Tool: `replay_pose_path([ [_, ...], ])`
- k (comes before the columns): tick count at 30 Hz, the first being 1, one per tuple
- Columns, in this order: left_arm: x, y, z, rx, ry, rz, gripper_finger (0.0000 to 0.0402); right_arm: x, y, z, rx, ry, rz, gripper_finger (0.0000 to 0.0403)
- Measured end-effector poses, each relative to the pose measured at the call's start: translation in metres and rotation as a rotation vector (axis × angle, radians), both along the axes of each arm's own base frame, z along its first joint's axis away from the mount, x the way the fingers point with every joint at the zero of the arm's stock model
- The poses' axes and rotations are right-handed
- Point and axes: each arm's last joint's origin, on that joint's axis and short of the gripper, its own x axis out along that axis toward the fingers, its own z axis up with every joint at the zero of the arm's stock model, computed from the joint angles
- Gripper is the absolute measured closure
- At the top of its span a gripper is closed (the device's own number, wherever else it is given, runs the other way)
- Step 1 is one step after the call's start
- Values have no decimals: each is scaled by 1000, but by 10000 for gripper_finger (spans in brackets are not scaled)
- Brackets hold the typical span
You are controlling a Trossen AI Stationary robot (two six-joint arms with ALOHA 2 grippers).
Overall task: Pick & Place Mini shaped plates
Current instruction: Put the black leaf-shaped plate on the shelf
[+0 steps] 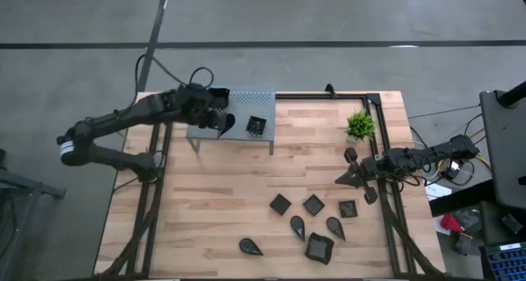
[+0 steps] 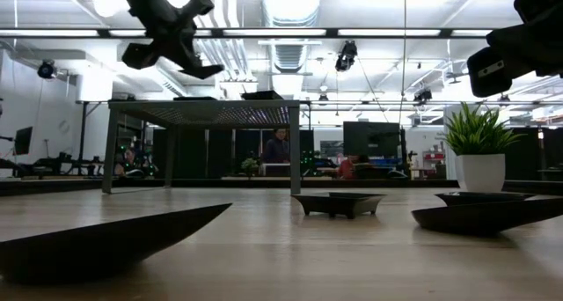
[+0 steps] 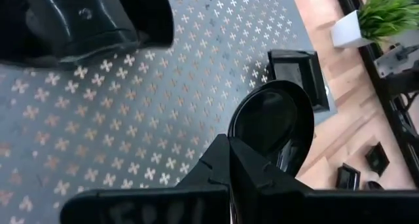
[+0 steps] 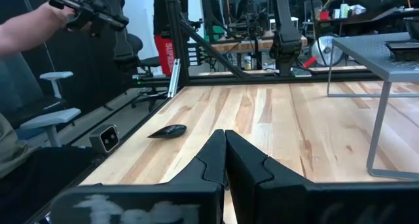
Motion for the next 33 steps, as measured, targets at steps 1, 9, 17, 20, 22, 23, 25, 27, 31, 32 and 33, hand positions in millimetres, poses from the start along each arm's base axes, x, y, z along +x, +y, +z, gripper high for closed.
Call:
replay_pose_path([
  [1, 3, 3, -1, -5, 10, -1, 402, 0, 0, 0, 0, 0, 0, 394],
  [9, 26, 26, -12, -36, 118, -6, 402, 0, 0, 0, 0, 0, 0, 394],
  [17, 38, 42, -18, -22, 173, 5, 402, 0, 0, 0, 0, 0, 0, 394],
  [20, 39, 45, -20, -25, 186, 18, 402, 0, 0, 0, 0, 0, 0, 394],
  [22, 40, 46, -21, -31, 191, 22, 401, 0, 0, 0, 0, 0, 0, 394],
  [23, 40, 46, -22, -32, 194, 22, 402, 0, 0, 0, 0, 0, 0, 394],
  [25, 40, 46, -22, -31, 195, 19, 402, 0, 0, 0, 0, 0, 0, 394],
  [27, 40, 46, -22, -32, 198, 19, 401, 0, 0, 0, 0, 0, 0, 394],
  [31, 40, 46, -23, -32, 197, 19, 398, 0, 0, 0, 0, 0, 0, 394],
  [32, 40, 46, -23, -32, 197, 19, 396, 0, 0, 0, 0, 0, 0, 394],
  [33, 40, 46, -23, -32, 197, 19, 394, 0, 0, 0, 0, 0, 0, 394],
])
